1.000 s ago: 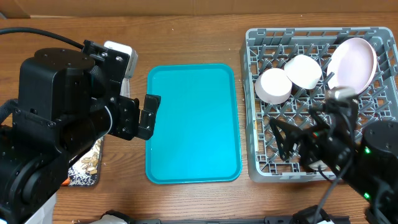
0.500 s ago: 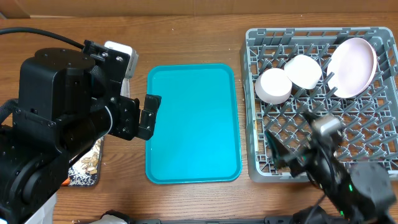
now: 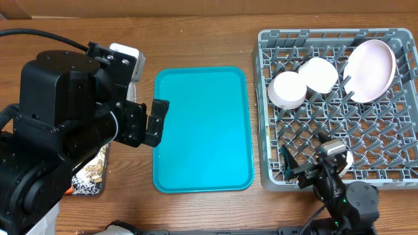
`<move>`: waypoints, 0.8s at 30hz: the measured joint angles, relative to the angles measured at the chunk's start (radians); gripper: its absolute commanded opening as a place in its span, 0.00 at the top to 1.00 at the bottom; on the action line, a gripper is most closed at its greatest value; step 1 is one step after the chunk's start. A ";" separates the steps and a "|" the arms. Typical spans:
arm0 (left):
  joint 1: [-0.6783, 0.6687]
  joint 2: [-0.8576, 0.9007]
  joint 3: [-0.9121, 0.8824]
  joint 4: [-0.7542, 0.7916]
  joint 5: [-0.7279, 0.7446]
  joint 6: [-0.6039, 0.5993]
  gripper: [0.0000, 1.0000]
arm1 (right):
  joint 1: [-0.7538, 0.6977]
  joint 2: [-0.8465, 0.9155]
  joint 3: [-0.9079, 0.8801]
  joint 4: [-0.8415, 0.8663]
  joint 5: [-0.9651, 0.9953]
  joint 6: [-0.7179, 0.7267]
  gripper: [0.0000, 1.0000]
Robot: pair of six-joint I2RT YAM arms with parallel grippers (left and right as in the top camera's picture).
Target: Sort waste into correct bins and load items into the dishwasher
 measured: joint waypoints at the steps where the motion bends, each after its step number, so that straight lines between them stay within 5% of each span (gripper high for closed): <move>1: 0.000 0.000 0.000 0.000 0.000 0.000 0.00 | -0.006 -0.016 -0.034 0.027 -0.002 0.000 0.00; 10: 0.000 0.000 0.000 0.000 0.000 0.000 0.00 | -0.036 -0.103 -0.267 0.370 -0.026 -0.003 0.00; 24: 0.000 0.000 0.000 0.000 0.000 0.000 0.00 | -0.040 -0.103 -0.285 0.385 -0.029 -0.003 0.00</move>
